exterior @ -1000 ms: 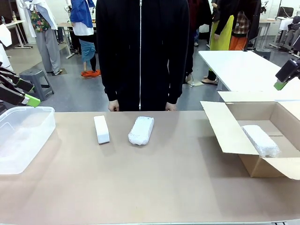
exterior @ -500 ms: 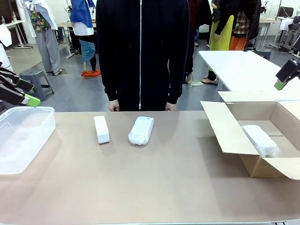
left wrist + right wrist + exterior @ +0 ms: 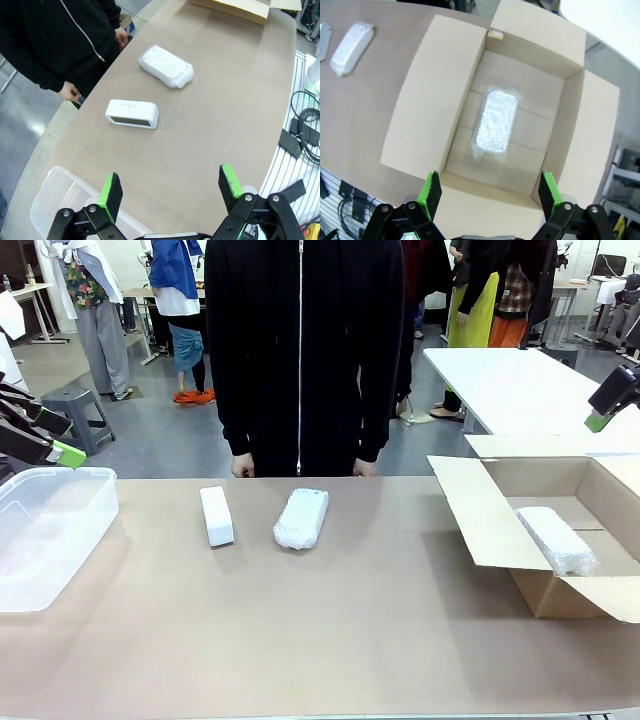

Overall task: Separate and place wrapped and unwrapped clocks.
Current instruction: Pick up the Digital clock indicated by the person.

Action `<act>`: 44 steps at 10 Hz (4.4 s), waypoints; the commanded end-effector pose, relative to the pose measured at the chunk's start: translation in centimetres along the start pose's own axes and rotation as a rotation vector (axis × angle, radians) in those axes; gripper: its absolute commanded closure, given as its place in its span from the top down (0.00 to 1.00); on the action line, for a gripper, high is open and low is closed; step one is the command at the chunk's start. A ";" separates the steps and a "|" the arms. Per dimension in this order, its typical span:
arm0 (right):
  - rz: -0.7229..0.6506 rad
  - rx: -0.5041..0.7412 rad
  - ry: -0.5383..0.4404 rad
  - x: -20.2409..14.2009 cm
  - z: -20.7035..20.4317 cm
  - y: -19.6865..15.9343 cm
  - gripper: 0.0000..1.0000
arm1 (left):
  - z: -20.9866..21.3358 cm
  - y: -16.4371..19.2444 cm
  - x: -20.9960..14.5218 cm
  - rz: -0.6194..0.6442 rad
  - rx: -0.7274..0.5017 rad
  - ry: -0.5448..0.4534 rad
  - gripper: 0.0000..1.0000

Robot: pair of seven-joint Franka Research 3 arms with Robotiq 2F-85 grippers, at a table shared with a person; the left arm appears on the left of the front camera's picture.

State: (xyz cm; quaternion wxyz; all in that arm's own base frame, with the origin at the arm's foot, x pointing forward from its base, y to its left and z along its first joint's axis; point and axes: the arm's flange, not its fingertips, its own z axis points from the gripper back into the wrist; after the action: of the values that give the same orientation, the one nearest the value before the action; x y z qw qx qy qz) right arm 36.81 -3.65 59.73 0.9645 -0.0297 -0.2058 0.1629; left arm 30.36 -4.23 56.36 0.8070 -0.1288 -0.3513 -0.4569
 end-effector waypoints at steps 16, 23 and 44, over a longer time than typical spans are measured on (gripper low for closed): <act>0.802 0.394 -0.576 1.2 -2.1 16.8 1.00 | -0.1 0.0 -0.1 -0.002 -0.014 -0.010 1.00; 0.835 0.386 -0.575 1.1 -1.0 16.9 1.00 | -0.1 0.0 -0.1 -0.002 -0.014 -0.010 1.00; 0.835 0.386 -0.575 1.1 -1.0 16.9 1.00 | -0.1 0.0 -0.1 -0.002 -0.014 -0.010 1.00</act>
State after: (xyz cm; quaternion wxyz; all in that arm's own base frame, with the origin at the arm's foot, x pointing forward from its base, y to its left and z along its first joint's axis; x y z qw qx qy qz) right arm 33.07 12.85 57.33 0.7128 0.1141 -0.3991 0.5653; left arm 30.36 -4.24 56.37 0.8069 -0.1287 -0.3513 -0.4571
